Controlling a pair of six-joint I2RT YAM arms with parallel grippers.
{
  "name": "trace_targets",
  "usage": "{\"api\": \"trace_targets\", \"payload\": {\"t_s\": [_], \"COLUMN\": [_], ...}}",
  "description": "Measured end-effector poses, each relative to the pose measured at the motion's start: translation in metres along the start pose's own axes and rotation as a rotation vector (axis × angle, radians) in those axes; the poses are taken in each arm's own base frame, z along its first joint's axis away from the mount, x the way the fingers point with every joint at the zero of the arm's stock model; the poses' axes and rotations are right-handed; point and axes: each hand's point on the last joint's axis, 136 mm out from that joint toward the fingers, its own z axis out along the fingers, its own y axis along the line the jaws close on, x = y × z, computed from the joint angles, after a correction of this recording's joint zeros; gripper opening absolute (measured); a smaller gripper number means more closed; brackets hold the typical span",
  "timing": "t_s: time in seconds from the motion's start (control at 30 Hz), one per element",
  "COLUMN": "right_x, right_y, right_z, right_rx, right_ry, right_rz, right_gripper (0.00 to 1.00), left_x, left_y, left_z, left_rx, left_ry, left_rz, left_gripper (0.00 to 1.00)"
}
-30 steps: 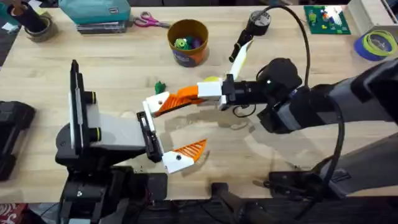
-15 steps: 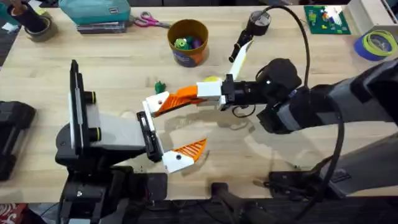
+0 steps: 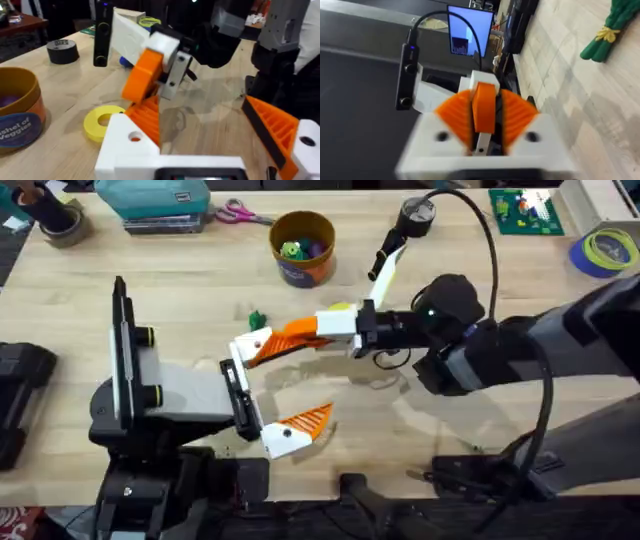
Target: Pick up the gripper from the table and insert it into the empty holder that is missing its gripper. Then pick up a screw, insert it into the mounting hole, and use the screwdriver to tighten it. Finally, clean up the table by picking up the vegetable and placing it into the bucket.
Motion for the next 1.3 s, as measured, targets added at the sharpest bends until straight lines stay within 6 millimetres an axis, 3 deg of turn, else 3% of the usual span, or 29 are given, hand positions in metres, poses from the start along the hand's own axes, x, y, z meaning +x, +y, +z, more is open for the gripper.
{"api": "trace_targets", "payload": {"t_s": [0.17,0.2,0.5,0.63,0.73,0.87,1.07,1.3], "right_x": [-0.003,-0.003,-0.004,-0.014,-0.028,-0.043,-0.05,-0.051], "right_y": [-0.001,0.0,-0.001,0.002,0.008,0.002,-0.006,0.02], "right_z": [0.0,0.0,-0.001,-0.011,-0.027,-0.058,-0.109,-0.15], "right_rx": [0.003,0.003,0.004,0.006,0.024,0.111,0.248,0.419], "right_ry": [-0.018,-0.019,-0.022,-0.044,-0.082,-0.134,-0.19,-0.216], "right_rz": [0.002,-0.001,-0.001,-0.01,-0.016,0.026,0.089,0.06], "right_gripper": [0.916,0.969,0.994,0.994,0.994,0.996,0.997,0.997], "left_x": [0.0,0.0,0.0,0.0,0.0,0.0,0.0,0.0], "left_y": [-0.001,-0.001,-0.001,-0.001,-0.001,-0.001,-0.001,-0.001], "left_z": [0.0,0.0,0.0,0.0,0.0,0.0,0.0,0.0], "left_rx": [0.004,0.004,0.004,0.004,0.004,0.004,0.004,0.004], "left_ry": [0.0,0.0,0.0,0.0,0.0,0.0,0.0,0.0], "left_rz": [-0.001,0.0,0.0,0.0,-0.001,-0.001,0.0,-0.001], "left_gripper": [0.986,0.986,0.986,0.986,0.986,0.986,0.986,0.986]}}
